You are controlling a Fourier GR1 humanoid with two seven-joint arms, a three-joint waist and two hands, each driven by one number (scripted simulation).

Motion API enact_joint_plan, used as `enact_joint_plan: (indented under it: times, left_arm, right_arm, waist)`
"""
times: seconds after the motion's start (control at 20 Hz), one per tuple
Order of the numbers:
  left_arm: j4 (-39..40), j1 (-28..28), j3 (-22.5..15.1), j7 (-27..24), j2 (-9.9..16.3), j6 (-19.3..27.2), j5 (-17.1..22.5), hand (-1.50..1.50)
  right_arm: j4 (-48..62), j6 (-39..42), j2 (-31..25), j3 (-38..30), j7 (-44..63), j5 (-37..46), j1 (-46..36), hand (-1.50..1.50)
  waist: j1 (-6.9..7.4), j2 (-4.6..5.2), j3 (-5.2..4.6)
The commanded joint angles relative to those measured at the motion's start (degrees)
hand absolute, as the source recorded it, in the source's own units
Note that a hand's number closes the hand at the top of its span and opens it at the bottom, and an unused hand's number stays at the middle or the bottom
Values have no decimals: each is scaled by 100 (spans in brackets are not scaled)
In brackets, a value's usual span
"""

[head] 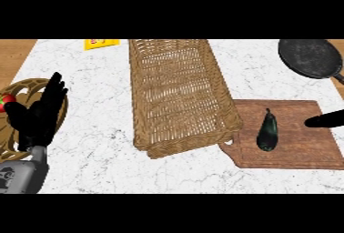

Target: Pick the eggplant from the cutting board and place it in the basket

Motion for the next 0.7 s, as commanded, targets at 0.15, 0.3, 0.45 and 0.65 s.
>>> enact_joint_plan:
  times: [0.15, 0.3, 0.45, 0.65]
  left_arm:
    - [-462, 318, 54, 69, -64, -40, -41, 0]
    - [164, -220, 67, 35, -227, -26, -132, 0]
    - [235, -15, -59, -376, -406, 7, -364, 0]
    - [-114, 85, 122, 24, -251, -78, -291, 0]
  right_arm:
    - [-650, -772, 348, -228, 690, 455, 591, -150]
    - [-637, -892, 663, -162, 434, 645, 939, -150]
    - [-466, -1053, 1041, -65, 358, 996, 823, -150]
    - [-72, -1228, 1507, -82, -151, 1461, 906, -150]
  waist:
    - [57, 11, 13]
    - [1, 29, 12]
    - [56, 32, 12]
    - [87, 32, 15]
